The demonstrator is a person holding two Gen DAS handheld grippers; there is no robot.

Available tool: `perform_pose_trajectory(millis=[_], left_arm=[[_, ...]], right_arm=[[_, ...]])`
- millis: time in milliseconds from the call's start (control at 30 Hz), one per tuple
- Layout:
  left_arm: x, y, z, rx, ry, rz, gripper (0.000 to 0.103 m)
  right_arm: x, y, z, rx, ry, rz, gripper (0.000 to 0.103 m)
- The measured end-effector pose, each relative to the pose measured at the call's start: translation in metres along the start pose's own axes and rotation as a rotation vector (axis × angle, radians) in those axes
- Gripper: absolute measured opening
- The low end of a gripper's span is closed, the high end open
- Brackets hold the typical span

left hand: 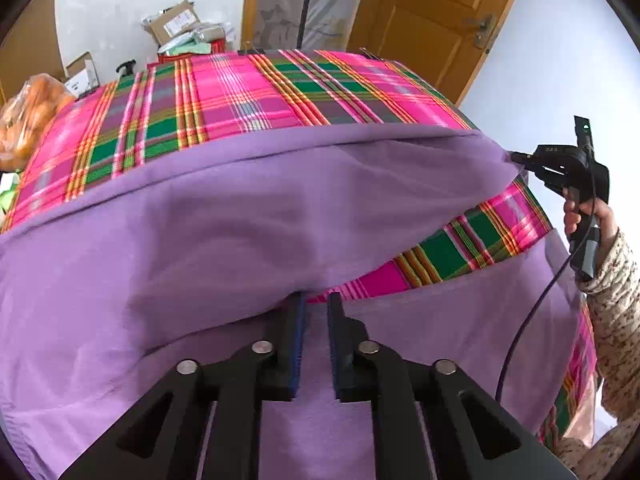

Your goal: Fold clothes

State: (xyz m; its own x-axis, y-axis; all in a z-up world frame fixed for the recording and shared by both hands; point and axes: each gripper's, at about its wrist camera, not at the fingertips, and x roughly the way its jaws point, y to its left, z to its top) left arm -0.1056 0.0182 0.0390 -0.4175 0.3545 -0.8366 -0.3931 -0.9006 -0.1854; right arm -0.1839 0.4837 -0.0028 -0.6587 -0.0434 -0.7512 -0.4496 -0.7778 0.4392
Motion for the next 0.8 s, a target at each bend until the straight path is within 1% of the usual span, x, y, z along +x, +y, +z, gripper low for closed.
perform_pose_trajectory(millis=[67,233,300,467,533,733,800], left_arm=[[-0.002,0.004,-0.003,0.002,0.0,0.028,0.019],[0.007,-0.005,-0.001,0.056,0.007,0.065,0.02],[0.011,-0.009,0.001,0.08,0.01,0.078,0.024],[0.021,-0.019,0.004,0.139,0.017,0.109,0.024],[0.026,-0.021,0.007,0.143,0.025,0.125,0.024],[0.038,-0.027,0.012,0.19,0.039,0.145,0.025],[0.039,-0.031,0.011,0.221,0.045,0.154,0.026]], right_arm=[[0.004,0.0,0.002,-0.004,0.001,-0.005,0.006],[0.006,0.001,0.003,0.001,-0.001,-0.003,0.006],[0.004,0.0,0.002,0.008,0.0,0.002,0.006],[0.0,-0.001,0.002,0.008,0.001,0.006,0.006],[0.001,-0.001,0.002,0.009,0.001,0.005,0.006],[0.003,-0.003,0.004,0.012,0.01,0.01,0.006],[0.005,-0.004,0.004,0.013,0.012,0.008,0.007]])
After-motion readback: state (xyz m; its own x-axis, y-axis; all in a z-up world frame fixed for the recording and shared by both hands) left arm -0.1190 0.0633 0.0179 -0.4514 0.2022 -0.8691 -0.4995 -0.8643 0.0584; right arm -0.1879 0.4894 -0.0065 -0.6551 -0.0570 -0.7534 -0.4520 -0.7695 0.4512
